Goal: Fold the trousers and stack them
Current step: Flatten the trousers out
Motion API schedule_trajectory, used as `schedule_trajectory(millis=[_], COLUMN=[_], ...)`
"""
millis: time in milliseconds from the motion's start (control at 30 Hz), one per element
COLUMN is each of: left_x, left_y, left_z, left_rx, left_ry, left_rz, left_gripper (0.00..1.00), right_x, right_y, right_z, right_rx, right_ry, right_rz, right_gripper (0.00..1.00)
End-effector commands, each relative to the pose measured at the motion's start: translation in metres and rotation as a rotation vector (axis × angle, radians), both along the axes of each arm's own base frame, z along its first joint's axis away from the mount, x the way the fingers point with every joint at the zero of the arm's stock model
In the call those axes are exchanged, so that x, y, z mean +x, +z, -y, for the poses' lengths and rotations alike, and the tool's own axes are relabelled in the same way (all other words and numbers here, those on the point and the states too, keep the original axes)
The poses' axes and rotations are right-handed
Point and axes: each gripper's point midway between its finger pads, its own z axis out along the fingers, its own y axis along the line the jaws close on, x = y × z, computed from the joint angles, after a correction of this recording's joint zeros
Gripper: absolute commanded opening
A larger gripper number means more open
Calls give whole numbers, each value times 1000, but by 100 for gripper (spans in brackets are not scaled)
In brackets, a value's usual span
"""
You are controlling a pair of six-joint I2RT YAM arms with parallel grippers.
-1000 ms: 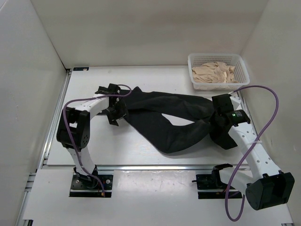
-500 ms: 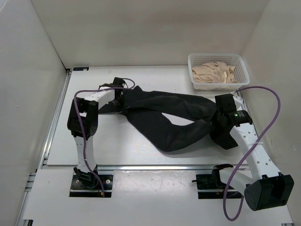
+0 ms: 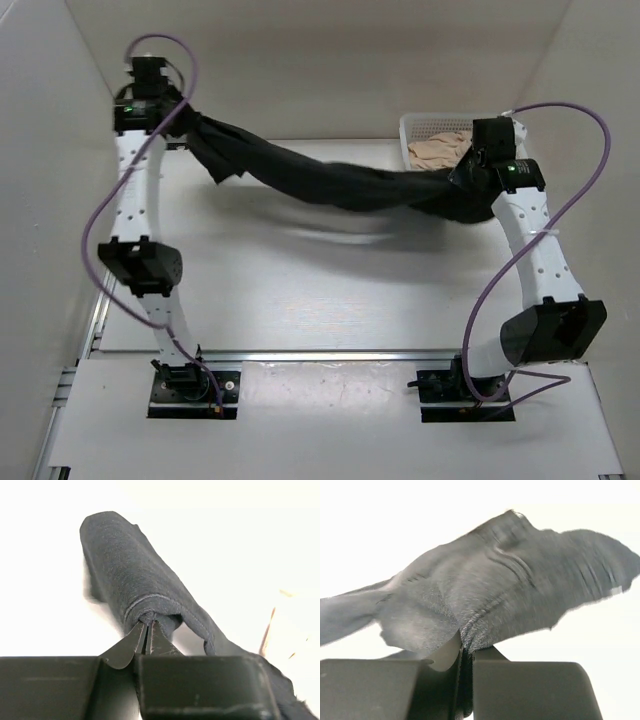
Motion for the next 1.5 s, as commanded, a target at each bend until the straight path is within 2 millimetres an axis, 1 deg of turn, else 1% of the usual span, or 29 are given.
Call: schedule_trajectory(millis=[0, 33, 67, 100, 133, 167, 233, 267, 333, 367, 433, 500, 667, 767, 800, 833, 867, 900, 967, 1000, 1033, 1067, 1100, 1167, 1200, 1233, 1333, 1367, 1467], left_x=[-50, -59, -80, -88, -99, -116, -134, -150, -163, -174, -172, -167, -137, -95, -78, -61, -51, -40, -42, -44, -59, -58, -61, -75, -81, -98, -128, -131, -132], left_y=[60, 43, 55, 52, 19, 22, -9, -48, -87, -118, -137, -145, -129, -107, -60, -62, -40, 16, 70, 74, 97, 101, 91, 25, -4, -69, -153, -170, -170], left_z=[-36, -49, -53, -60, -69, -71, -71, -66, -58, -49, -43, -36, -31, -23, -12, -3, 3, 22, 32, 39, 42, 44, 44, 46, 48, 58, 64, 63, 64], left_rx=[19, 5, 1, 1, 4, 5, 5, -11, -37, -54, -42, -24, 22, 72, 94, 96, 112, 122, 115, 91, 67, 59, 59, 62, 65, 75, 156, 196, 231], left_ry=[70, 99, 107, 123, 142, 152, 145, 133, 98, 62, 39, 11, -36, -69, -94, -113, -117, -140, -141, -175, -185, -195, -196, -212, -235, -300, -334, -326, -312], left_rz=[88, 42, 64, 60, -26, -10, -75, -153, -231, -301, -351, -375, -346, -324, -243, -258, -209, -57, 100, 117, 175, 209, 185, 10, -62, -225, -482, -534, -532], left_gripper=[10, 10, 10, 10, 10, 10, 10, 10, 10, 10, 10, 10, 10, 10, 10, 10, 10, 10, 10, 10, 10, 10, 10, 10, 10, 10, 10, 10, 10], right_x=[-4, -11, -21, -28, -39, -53, -76, -93, -112, -121, -135, -138, -132, -110, -103, -90, -80, -77, -74, -74, -77, -83, -87, -100, -110, -118, -135, -137, -139], right_y=[57, 59, 39, 30, 28, -4, -18, -47, -59, -68, -81, -78, -58, -35, -26, 10, 22, 38, 70, 70, 74, 58, 45, 19, -16, -25, -59, -60, -61], right_z=[0, -1, 0, -2, -1, 1, 3, 7, 8, 8, 8, 7, 6, 10, 12, 12, 12, 19, 23, 23, 25, 26, 26, 27, 25, 24, 21, 21, 23], right_rx=[0, 8, 3, 11, 12, 5, 13, 6, 15, 20, 37, 45, 50, 19, 21, 15, 6, -8, -30, -30, -35, -39, -35, -30, -17, -12, 3, 3, -6], right_ry=[46, 55, 55, 67, 67, 67, 57, 42, 32, 39, 18, 26, 27, 20, 11, 11, 19, -9, -10, -10, -19, -18, -23, -30, -33, -26, -17, -17, -25], right_rz=[145, 152, 101, 80, 83, 4, -18, -90, -94, -118, -139, -131, -85, -30, -15, 68, 88, 120, 196, 196, 209, 175, 150, 102, 23, 9, -71, -70, -78], right_gripper=[0, 0, 0, 0, 0, 0, 0, 0, 0, 0, 0, 0, 0, 0, 0, 0, 0, 0, 0, 0, 0, 0, 0, 0, 0, 0, 0, 0, 0])
